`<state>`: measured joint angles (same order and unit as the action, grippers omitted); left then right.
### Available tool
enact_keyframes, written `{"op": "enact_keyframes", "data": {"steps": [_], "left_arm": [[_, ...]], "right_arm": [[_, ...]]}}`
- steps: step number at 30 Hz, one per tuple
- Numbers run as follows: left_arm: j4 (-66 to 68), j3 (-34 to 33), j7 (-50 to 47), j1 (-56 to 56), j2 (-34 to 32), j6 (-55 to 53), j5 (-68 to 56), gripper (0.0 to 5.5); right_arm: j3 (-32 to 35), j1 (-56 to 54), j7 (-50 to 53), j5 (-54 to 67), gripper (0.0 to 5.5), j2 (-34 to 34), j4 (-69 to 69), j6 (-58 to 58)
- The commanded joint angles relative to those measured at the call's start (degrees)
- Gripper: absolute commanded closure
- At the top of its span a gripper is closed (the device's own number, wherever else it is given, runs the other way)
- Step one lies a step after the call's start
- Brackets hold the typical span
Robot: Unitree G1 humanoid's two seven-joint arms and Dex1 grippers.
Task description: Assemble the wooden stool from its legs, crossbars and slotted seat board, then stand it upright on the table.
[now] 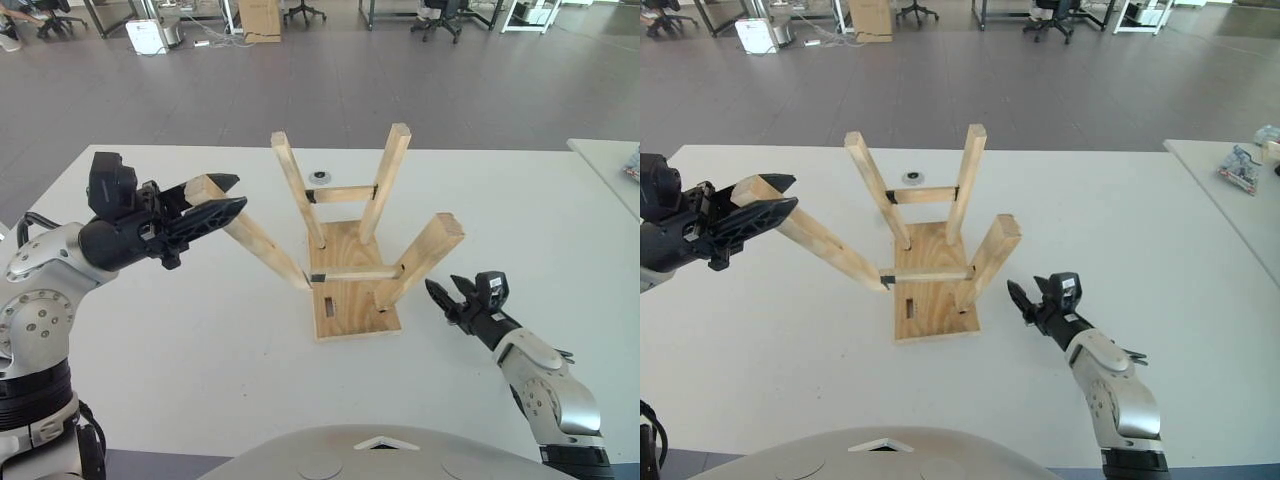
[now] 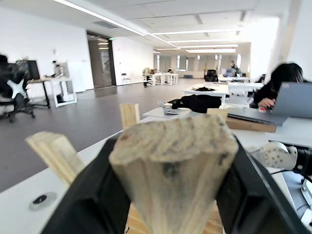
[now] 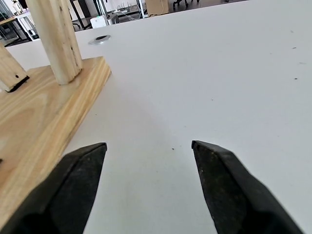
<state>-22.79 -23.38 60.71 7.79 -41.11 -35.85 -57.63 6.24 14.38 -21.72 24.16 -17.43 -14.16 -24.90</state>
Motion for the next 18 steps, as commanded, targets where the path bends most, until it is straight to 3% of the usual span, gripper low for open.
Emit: {"op": "enact_keyframes", "data": {"steps": [1,18], "left_arm": [[0.5,2.8,4.1,0.8,-0.3,5.4,4.4,3.46],[1.3,10.1,7.2,-2.8,3.1,10.1,6.5,3.46]], "right_arm": [[-0.6,-0.6,0.3,-1.6,2.22,0.7,1.1,1.2],[-2.0,-7.7,-1.2,-3.8,2.22,1.3,6.4,2.5]]}}
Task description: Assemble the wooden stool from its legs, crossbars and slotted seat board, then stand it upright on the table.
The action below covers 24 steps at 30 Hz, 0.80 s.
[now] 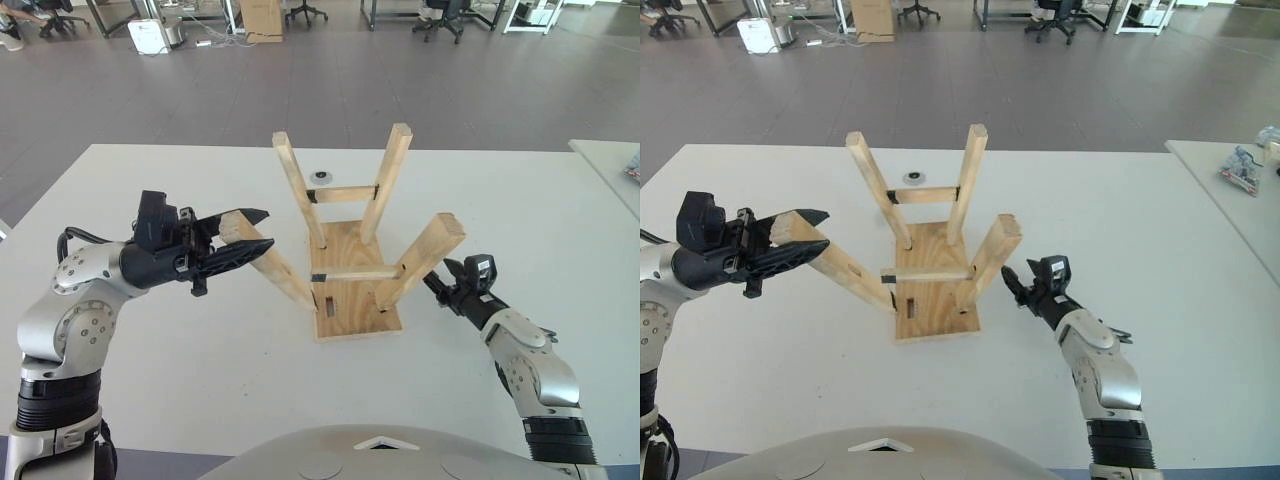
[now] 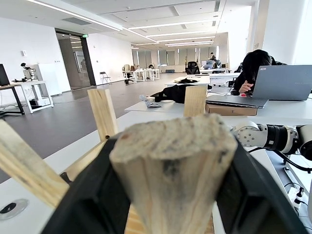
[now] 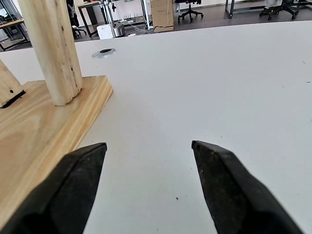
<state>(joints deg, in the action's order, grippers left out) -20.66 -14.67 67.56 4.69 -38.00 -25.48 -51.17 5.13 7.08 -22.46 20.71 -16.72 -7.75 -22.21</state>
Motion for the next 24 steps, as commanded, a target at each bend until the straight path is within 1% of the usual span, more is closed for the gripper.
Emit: {"op": "enact_keyframes", "data": {"steps": [1,7,11,14,20,24], "left_arm": [[-1.4,1.5,0.6,0.3,-0.3,-0.4,-0.2,3.46],[-3.9,1.6,1.4,1.0,-1.4,0.9,0.9,3.46],[-2.6,4.9,4.1,0.0,-1.5,4.3,5.3,3.46],[-1.1,6.6,3.8,0.3,-0.2,5.0,5.1,3.46],[-0.1,7.6,4.1,-0.7,0.0,6.6,5.7,3.46],[2.2,9.6,5.0,0.8,0.4,7.1,6.9,3.46]], "right_arm": [[-1.5,-0.3,-0.6,-0.6,2.22,0.6,0.0,-0.2],[-2.8,0.5,-1.3,-1.1,2.22,1.1,-0.1,-0.3],[-3.3,0.7,-1.2,-1.1,2.22,1.4,-0.3,-0.4],[-3.5,0.7,-1.2,-1.1,2.22,1.5,-0.5,-0.4],[-3.8,0.4,-1.4,-1.1,2.22,1.4,-0.3,-0.6],[-4.0,0.3,-1.4,-1.2,2.22,1.5,-0.1,-0.5]]}}
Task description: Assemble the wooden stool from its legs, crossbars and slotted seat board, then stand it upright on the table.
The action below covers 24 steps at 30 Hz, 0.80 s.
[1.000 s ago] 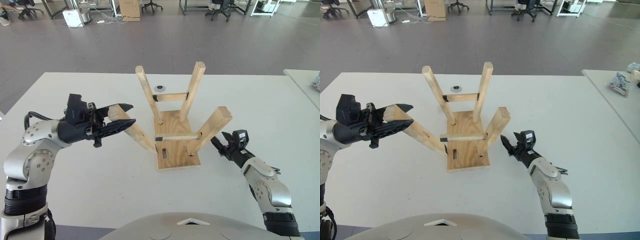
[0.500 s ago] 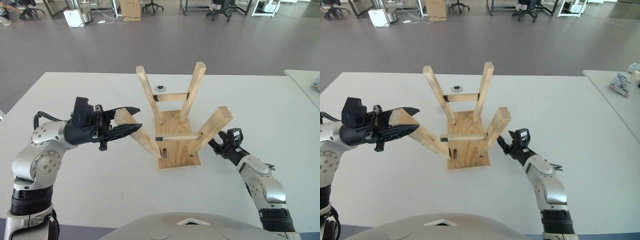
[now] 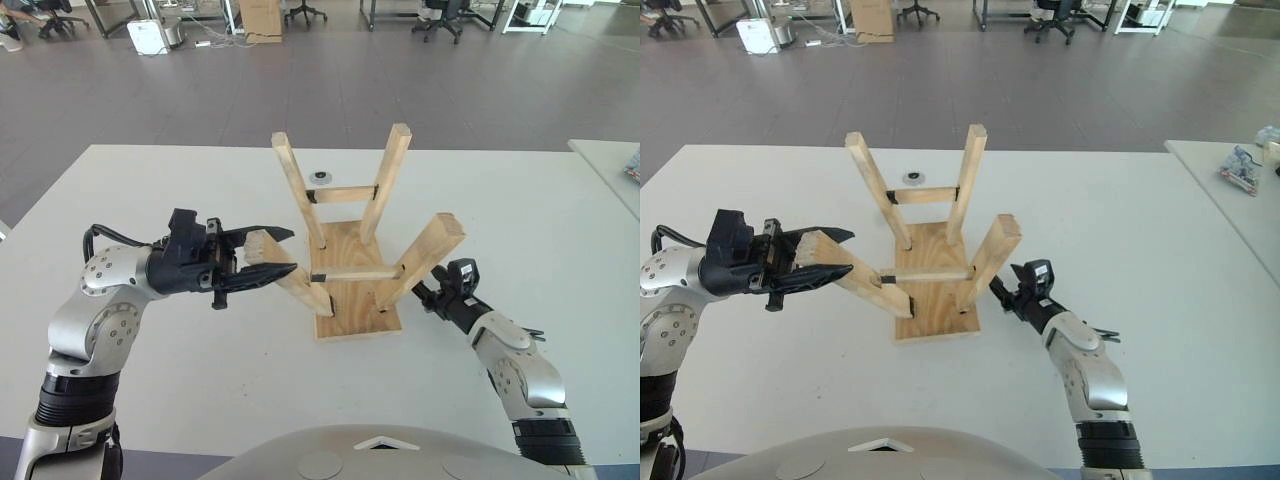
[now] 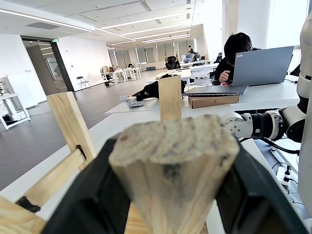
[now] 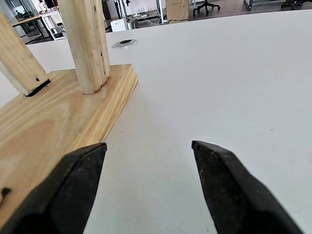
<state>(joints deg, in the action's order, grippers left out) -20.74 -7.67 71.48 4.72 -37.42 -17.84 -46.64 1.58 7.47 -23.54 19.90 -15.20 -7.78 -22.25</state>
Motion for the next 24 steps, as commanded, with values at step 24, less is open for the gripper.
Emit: {"op": "enact_keyframes", "data": {"steps": [24], "left_arm": [[11.1,16.7,1.6,7.0,0.0,-6.3,7.0,3.46]], "right_arm": [[-11.7,-3.7,-4.8,-9.1,2.22,0.8,6.0,1.6]]}}
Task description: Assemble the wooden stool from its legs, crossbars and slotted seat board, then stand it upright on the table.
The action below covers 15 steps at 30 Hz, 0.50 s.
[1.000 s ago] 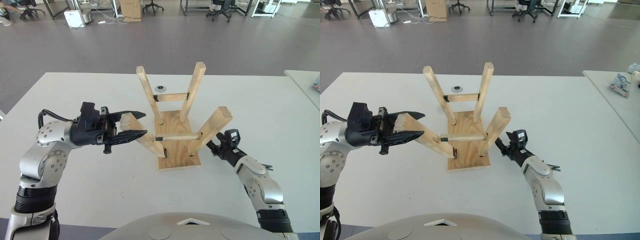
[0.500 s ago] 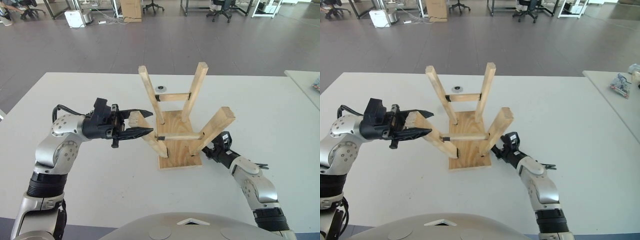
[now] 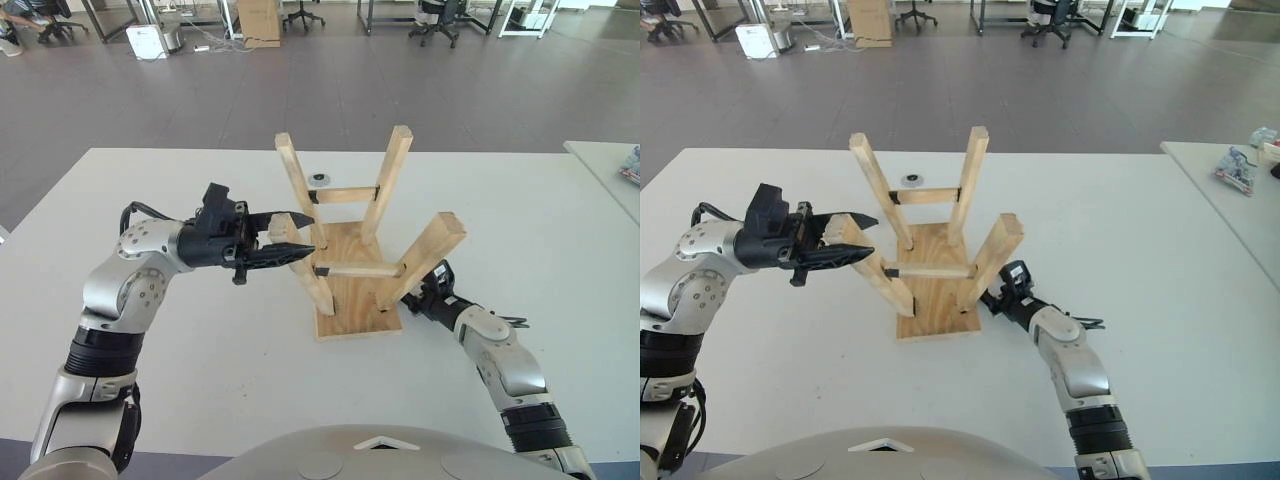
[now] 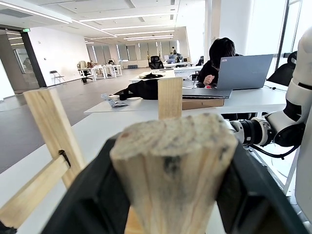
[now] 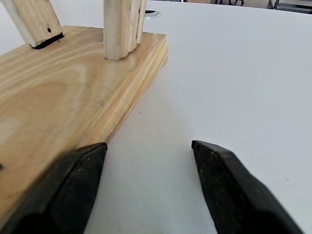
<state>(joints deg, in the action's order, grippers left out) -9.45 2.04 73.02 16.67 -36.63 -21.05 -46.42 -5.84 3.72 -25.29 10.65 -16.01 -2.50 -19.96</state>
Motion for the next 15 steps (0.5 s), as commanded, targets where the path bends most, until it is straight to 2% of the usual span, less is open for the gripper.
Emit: {"op": "enact_keyframes", "data": {"steps": [1,7,11,15], "left_arm": [[-1.5,7.7,-0.4,-6.2,-1.2,-2.5,7.6,3.46],[-5.2,12.7,-6.3,-14.1,-2.9,0.3,13.1,3.46],[-4.1,13.5,-11.9,-14.9,-1.8,2.5,14.8,3.46],[-4.3,12.8,-12.4,-17.3,-0.3,5.4,11.0,3.46]], "right_arm": [[-4.1,0.0,-3.0,0.2,2.22,1.7,0.6,-0.7],[-3.1,-0.4,-1.9,0.3,2.22,2.4,0.2,-0.5],[-2.7,-1.0,-1.4,0.5,2.22,2.9,-0.2,-0.8],[-2.0,-1.6,-0.9,0.8,2.22,3.4,-0.6,-1.2]]}}
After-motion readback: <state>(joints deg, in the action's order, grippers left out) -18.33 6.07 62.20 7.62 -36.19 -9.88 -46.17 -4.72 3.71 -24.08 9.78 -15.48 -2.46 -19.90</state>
